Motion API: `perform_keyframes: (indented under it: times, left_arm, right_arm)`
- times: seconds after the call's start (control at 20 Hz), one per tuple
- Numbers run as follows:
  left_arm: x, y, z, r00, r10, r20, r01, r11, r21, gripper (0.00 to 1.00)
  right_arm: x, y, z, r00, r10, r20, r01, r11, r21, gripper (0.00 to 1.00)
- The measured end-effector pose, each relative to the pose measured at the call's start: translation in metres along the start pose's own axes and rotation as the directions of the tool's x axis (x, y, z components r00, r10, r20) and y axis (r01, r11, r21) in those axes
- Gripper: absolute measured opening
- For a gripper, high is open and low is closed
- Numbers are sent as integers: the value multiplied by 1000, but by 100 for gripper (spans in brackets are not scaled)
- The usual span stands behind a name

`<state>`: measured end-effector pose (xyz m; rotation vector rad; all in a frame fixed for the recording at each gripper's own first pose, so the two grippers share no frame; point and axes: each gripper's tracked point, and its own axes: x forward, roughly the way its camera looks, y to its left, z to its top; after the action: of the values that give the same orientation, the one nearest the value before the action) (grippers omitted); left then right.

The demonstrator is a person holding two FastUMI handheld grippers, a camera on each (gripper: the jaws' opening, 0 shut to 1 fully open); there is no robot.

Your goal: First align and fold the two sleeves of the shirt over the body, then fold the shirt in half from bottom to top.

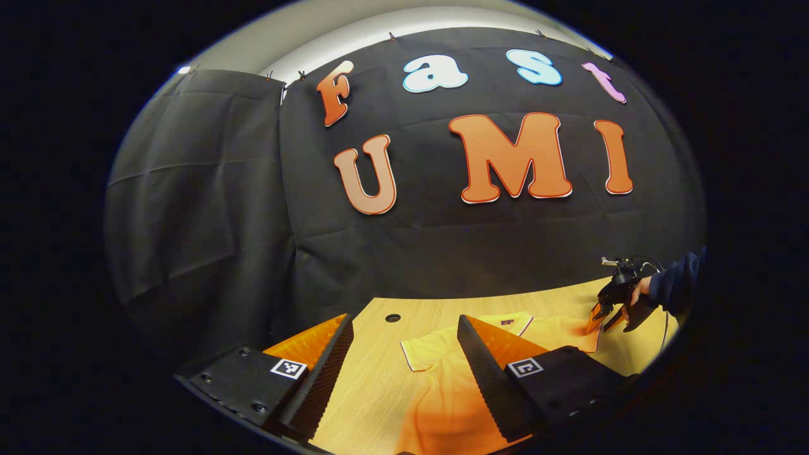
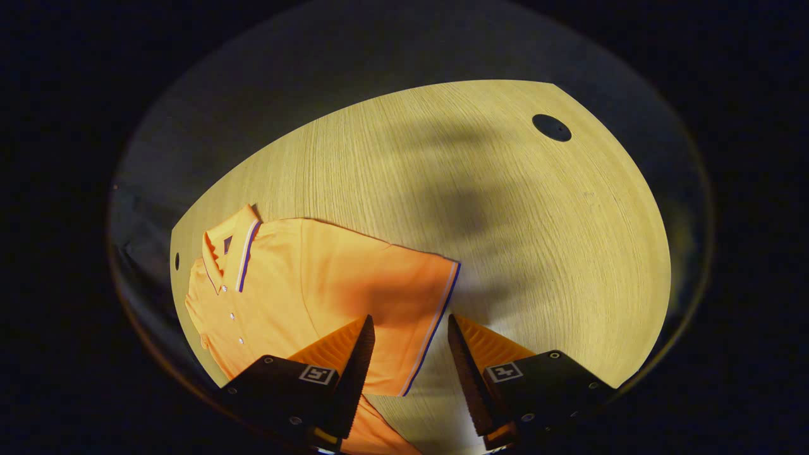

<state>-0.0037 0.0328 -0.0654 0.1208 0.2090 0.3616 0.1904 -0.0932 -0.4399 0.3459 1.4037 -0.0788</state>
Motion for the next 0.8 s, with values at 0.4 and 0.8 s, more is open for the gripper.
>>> perform_keyframes:
  times: [0.4, 0.8]
  left_arm:
    - [6, -6, -5, 1000, 11, -30, -11, 1000, 6, 99]
    - [7, -9, -4, 999, -14, -32, 14, 1000, 13, 99]
  right_arm:
    - [11, -13, -3, 991, -103, -86, 98, 993, -61, 41]
    - [6, -2, 8, 1000, -5, -25, 4, 1000, -29, 6]
